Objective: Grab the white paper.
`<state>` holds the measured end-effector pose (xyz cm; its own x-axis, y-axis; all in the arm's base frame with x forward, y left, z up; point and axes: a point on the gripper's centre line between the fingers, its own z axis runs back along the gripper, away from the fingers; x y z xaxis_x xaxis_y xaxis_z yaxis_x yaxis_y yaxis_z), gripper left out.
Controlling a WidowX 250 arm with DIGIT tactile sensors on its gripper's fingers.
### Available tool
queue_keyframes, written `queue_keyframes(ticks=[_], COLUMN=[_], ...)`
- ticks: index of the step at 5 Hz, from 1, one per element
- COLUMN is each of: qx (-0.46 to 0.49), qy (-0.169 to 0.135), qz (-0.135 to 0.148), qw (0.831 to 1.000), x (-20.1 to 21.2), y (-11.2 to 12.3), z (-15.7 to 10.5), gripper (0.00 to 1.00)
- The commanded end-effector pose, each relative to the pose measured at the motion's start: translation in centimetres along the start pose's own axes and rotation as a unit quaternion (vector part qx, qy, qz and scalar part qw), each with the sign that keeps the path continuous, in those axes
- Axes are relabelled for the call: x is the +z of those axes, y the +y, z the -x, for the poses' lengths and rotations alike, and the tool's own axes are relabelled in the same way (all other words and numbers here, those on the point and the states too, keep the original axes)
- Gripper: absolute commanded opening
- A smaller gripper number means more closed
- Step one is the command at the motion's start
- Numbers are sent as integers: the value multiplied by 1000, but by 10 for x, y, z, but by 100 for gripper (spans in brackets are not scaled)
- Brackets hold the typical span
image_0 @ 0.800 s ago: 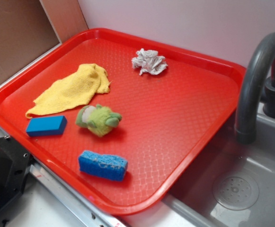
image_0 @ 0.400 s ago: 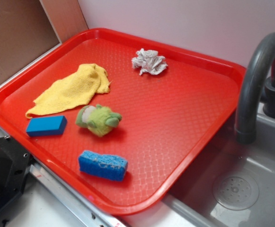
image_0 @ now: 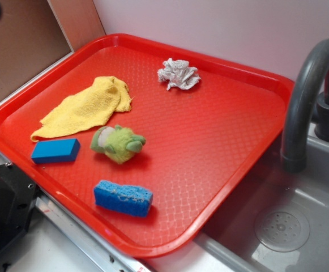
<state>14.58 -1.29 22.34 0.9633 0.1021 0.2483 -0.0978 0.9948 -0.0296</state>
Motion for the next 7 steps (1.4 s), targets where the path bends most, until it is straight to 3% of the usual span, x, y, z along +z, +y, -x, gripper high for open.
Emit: queue_keyframes(ticks=[1, 2, 3, 4, 5, 6, 7], qx=[72, 61, 76, 71, 54, 46, 35], qy=[-84, -108, -121, -108, -76, -56, -41], qz=[5, -9, 2, -16, -28, -2, -6], qw=[994, 992, 990, 992, 995, 997, 999], x=[-44, -64, -92, -121, -144, -164, -183], y=[5, 3, -1, -7, -20, -25, -30], z=[-55, -78, -103, -125, -129, -130, -130], gripper=[100, 100, 100, 100, 100, 100, 100])
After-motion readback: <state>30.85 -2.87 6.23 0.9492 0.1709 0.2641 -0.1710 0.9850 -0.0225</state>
